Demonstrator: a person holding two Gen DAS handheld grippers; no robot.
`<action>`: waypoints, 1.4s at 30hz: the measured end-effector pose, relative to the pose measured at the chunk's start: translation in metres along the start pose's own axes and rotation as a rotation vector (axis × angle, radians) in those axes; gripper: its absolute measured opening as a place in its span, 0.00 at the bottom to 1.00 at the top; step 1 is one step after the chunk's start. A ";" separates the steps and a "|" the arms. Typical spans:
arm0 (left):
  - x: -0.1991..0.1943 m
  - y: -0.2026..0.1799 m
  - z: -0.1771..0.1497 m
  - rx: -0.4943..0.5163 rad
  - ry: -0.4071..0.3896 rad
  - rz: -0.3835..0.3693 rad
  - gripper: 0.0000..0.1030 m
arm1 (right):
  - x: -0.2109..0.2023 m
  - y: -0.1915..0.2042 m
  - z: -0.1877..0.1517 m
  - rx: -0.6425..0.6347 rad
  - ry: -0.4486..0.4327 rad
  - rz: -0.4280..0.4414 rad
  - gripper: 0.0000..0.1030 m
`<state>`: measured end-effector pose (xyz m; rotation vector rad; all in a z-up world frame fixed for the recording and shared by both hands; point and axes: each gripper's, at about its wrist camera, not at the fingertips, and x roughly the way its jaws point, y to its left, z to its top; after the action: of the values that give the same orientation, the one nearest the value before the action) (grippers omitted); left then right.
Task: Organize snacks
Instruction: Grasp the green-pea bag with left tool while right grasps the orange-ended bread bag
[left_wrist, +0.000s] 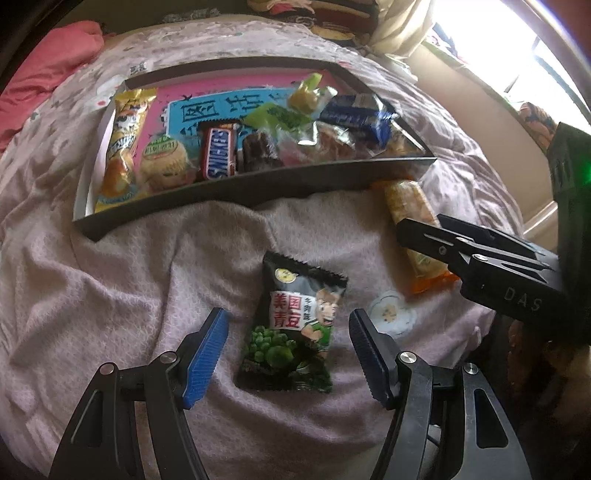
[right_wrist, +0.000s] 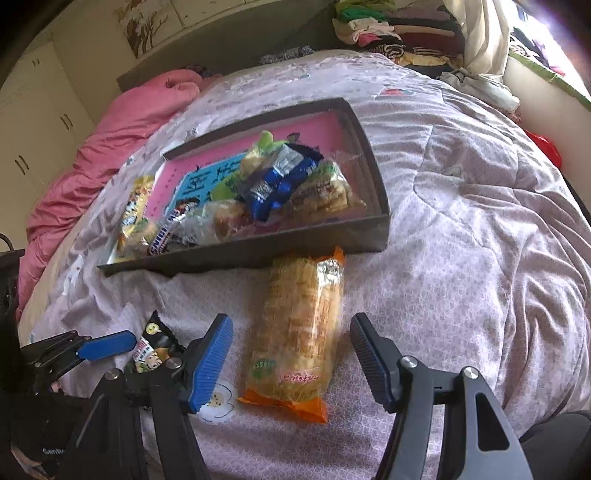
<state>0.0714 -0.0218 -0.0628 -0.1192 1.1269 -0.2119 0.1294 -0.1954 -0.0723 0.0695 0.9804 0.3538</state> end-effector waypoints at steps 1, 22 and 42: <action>0.002 0.000 -0.001 -0.001 0.003 -0.001 0.67 | 0.002 0.001 -0.001 -0.006 0.005 -0.007 0.62; -0.027 0.011 0.005 -0.039 -0.076 -0.034 0.37 | -0.023 0.028 -0.010 -0.129 -0.071 0.112 0.39; -0.062 0.045 0.051 -0.148 -0.217 0.014 0.37 | -0.040 0.041 0.034 -0.156 -0.263 0.196 0.39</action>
<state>0.0969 0.0357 0.0040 -0.2597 0.9256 -0.0996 0.1261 -0.1664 -0.0127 0.0693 0.6845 0.5850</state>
